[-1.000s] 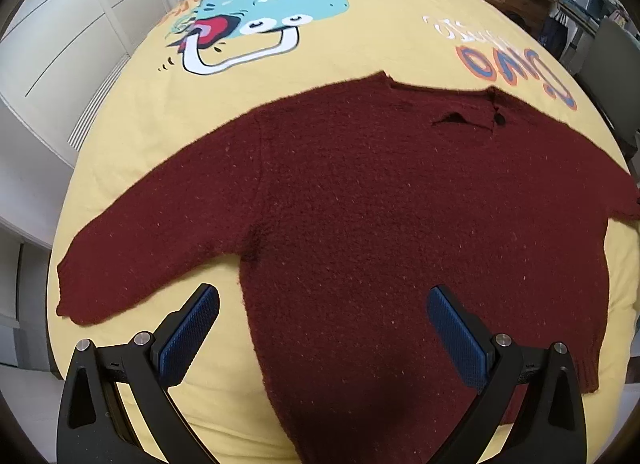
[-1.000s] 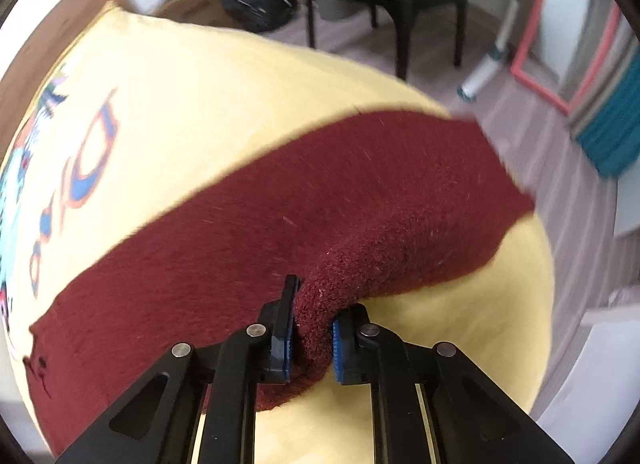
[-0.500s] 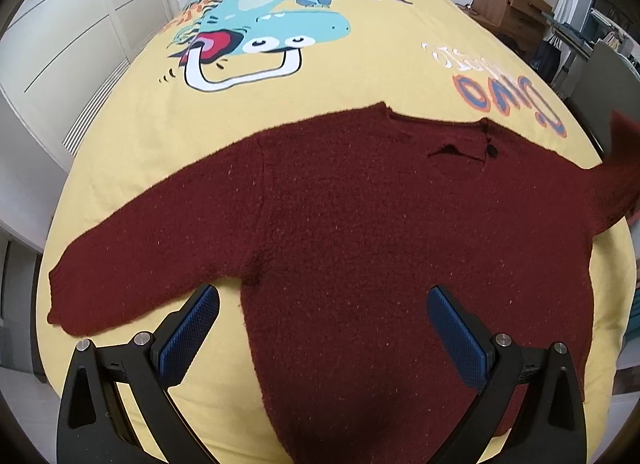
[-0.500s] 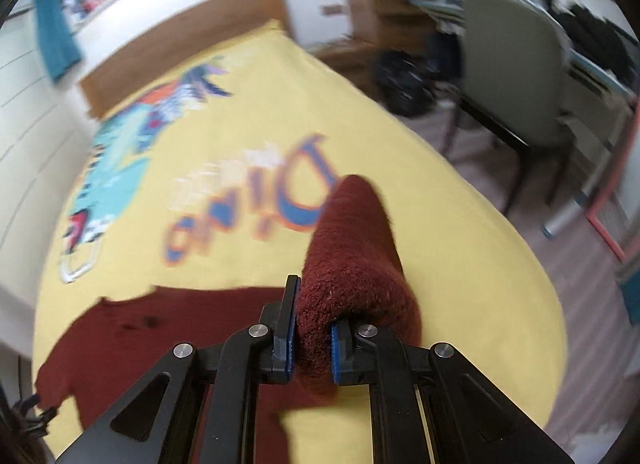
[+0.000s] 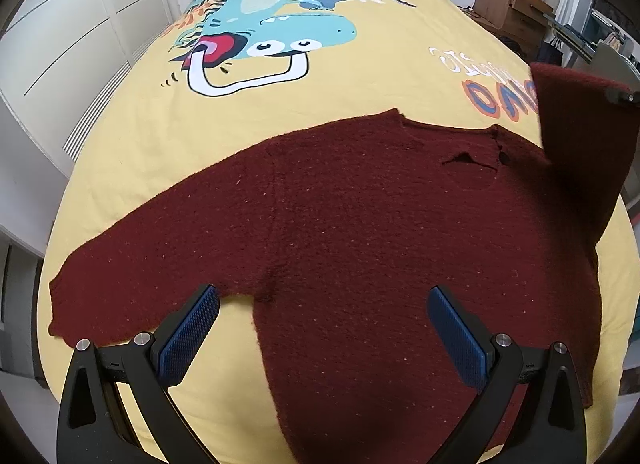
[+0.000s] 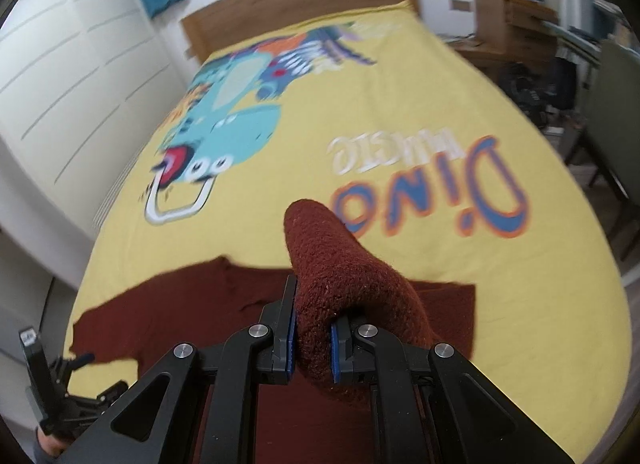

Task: Fold small clothes
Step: 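Fold the held sleeve across the sweater body with the right tool, release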

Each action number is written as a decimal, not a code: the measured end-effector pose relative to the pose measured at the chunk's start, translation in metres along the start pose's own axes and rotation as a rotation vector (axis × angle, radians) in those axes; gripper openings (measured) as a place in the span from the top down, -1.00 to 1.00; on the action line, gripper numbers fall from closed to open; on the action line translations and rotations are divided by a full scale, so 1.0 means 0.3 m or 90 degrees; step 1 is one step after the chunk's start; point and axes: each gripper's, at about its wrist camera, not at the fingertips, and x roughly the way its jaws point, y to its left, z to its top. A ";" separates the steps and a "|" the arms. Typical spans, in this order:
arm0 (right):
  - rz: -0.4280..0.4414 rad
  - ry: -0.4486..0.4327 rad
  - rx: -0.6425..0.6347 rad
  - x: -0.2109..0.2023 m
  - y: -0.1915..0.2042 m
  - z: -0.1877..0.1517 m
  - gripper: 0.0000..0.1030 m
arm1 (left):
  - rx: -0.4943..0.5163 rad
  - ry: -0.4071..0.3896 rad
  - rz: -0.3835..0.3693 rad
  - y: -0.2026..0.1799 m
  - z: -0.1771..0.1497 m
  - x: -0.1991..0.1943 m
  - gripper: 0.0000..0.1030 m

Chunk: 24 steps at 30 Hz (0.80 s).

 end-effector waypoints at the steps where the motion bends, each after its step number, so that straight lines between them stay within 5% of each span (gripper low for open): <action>1: 0.006 0.008 -0.005 0.020 0.023 -0.011 0.76 | -0.001 0.003 0.001 0.007 -0.001 0.006 -0.98; 12: 0.028 0.107 -0.068 0.224 0.229 -0.152 0.76 | -0.022 0.024 -0.002 0.058 -0.026 0.036 -0.98; 24: 0.016 0.223 -0.077 0.422 0.258 -0.364 0.69 | -0.021 0.030 0.003 0.059 -0.033 0.036 -0.98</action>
